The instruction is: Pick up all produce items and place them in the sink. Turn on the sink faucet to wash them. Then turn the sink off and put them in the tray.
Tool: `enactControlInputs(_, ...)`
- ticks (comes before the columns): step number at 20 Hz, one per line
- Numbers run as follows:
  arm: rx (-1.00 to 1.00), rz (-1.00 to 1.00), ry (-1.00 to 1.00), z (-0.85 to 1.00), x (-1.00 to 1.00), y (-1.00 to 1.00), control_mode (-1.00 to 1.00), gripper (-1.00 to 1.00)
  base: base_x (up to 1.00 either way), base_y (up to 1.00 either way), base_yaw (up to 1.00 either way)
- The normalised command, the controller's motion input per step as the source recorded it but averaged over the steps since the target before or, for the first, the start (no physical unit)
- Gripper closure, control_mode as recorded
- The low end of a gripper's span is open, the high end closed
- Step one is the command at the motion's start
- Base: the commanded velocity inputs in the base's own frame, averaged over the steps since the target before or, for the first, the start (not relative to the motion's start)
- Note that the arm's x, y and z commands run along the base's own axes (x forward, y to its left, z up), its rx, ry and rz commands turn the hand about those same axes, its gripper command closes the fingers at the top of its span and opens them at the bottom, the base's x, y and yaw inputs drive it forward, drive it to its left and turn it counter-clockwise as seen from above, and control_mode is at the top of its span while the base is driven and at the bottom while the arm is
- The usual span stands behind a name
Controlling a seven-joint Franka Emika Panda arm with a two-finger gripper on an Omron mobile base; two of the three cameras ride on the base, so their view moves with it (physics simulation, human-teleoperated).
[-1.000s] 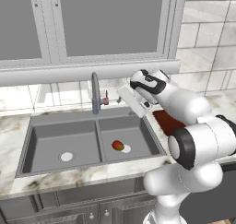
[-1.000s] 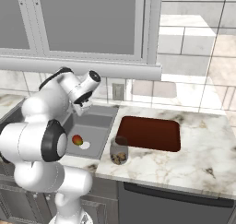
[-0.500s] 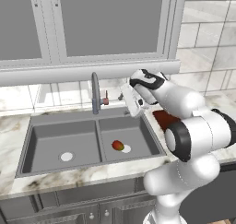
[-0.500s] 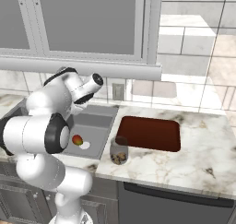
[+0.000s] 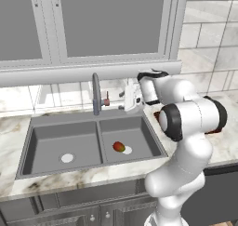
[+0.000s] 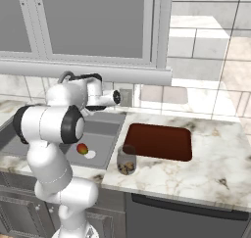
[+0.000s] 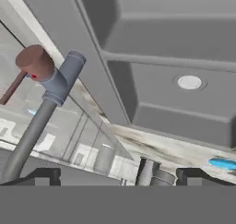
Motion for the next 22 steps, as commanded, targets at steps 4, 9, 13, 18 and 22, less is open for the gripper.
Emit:
enactControlInputs(4, 0.37, -0.09, 0.04, -0.33, 0.54, 0.0, -1.0, -1.0, 0.0, 0.0, 0.0)
enactControlInputs(9, 0.28, -0.09, 0.06, -0.12, 0.5, 0.06, -1.0, -1.0, 0.0, 0.0, 0.0)
enactControlInputs(13, 0.12, -0.13, 0.1, 0.0, 0.48, 0.22, -1.0, -1.0, 0.0, 0.0, 0.0)
enactControlInputs(18, 0.03, -0.12, 0.08, 0.0, 0.37, 0.29, -1.0, -1.0, 0.0, 0.0, 0.0)
enactControlInputs(22, 0.0, -0.08, 0.03, 0.0, 0.36, 0.21, -1.0, -1.0, 0.0, 0.0, 0.0)
